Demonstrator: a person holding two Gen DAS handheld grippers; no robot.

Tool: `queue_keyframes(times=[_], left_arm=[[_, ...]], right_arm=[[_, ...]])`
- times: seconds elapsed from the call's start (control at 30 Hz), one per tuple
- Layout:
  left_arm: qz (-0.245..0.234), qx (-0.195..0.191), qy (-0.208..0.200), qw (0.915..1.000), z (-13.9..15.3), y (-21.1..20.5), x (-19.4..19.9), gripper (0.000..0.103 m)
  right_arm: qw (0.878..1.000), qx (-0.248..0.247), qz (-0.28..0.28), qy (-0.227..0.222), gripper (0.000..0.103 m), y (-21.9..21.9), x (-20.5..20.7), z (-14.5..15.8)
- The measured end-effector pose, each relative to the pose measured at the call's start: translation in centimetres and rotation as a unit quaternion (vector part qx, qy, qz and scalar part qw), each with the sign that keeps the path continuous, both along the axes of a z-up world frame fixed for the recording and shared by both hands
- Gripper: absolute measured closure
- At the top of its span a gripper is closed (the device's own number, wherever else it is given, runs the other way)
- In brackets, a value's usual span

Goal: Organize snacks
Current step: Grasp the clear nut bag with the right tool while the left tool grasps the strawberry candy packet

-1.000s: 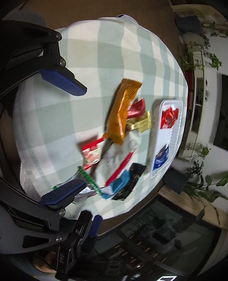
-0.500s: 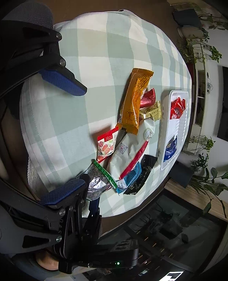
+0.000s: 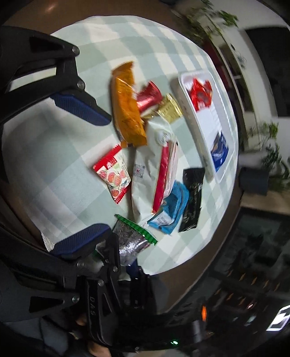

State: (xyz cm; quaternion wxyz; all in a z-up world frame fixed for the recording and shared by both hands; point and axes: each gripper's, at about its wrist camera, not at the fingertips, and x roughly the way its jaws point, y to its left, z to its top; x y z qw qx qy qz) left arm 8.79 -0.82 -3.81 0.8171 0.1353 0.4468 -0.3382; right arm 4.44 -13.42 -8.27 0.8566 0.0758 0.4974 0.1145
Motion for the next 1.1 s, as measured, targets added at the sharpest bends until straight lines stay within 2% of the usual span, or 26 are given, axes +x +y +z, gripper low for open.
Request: queue_keyframes(times=[0.07, 0.17, 0.23, 0.33, 0.5, 0.53, 0.6, 0.67, 0.73, 0.97, 1.1], left_arm=[[-0.036, 0.019, 0.014, 0.9991, -0.4, -1.1, 0.9, 0.032], [-0.081, 0.051, 0.032, 0.9949, -1.5, -2.9, 1.8, 0.033], [-0.102, 0.083, 0.033, 0.9908, -2.1, -4.0, 2.1, 0.033], [-0.129, 0.107, 0.034, 0.9853, -2.4, -4.9, 2.5, 0.033], [-0.16, 0.159, 0.048, 0.9732, -3.7, -6.3, 3.6, 0.034], [-0.163, 0.166, 0.053, 0.9711, -4.0, -6.5, 3.8, 0.037], [-0.172, 0.171, 0.061, 0.9682, -4.4, -6.8, 3.8, 0.042], [-0.178, 0.168, 0.072, 0.9669, -4.6, -6.9, 3.8, 0.054], [-0.179, 0.163, 0.082, 0.9667, -4.6, -6.9, 3.9, 0.059], [-0.147, 0.174, 0.089, 0.9696, -4.7, -8.1, 4.5, 0.058], [-0.123, 0.165, 0.095, 0.9741, -4.8, -8.7, 5.0, 0.06]], right_arm=[[1.0, 0.01, -0.005, 0.0, 0.069, -0.5, -0.1, 0.2], [1.0, 0.021, -0.011, 0.0, 0.069, -1.2, -0.1, 0.4], [1.0, 0.027, -0.014, 0.0, 0.069, -1.6, -0.1, 0.5], [0.999, 0.032, -0.015, 0.004, 0.069, -2.0, -0.1, 0.4], [0.999, 0.047, -0.016, 0.01, 0.069, -2.6, 0.1, 0.1], [0.999, 0.048, -0.016, 0.011, 0.069, -2.6, 0.1, 0.1], [0.999, 0.05, -0.016, 0.011, 0.069, -2.7, 0.1, 0.0], [0.998, 0.052, -0.018, 0.012, 0.069, -2.9, 0.1, -0.1], [0.998, 0.054, -0.02, 0.014, 0.069, -3.2, 0.1, -0.1], [0.998, 0.058, -0.017, 0.02, 0.069, -3.0, 0.3, -0.5], [0.998, 0.054, -0.016, 0.021, 0.069, -2.9, 0.2, -0.5]])
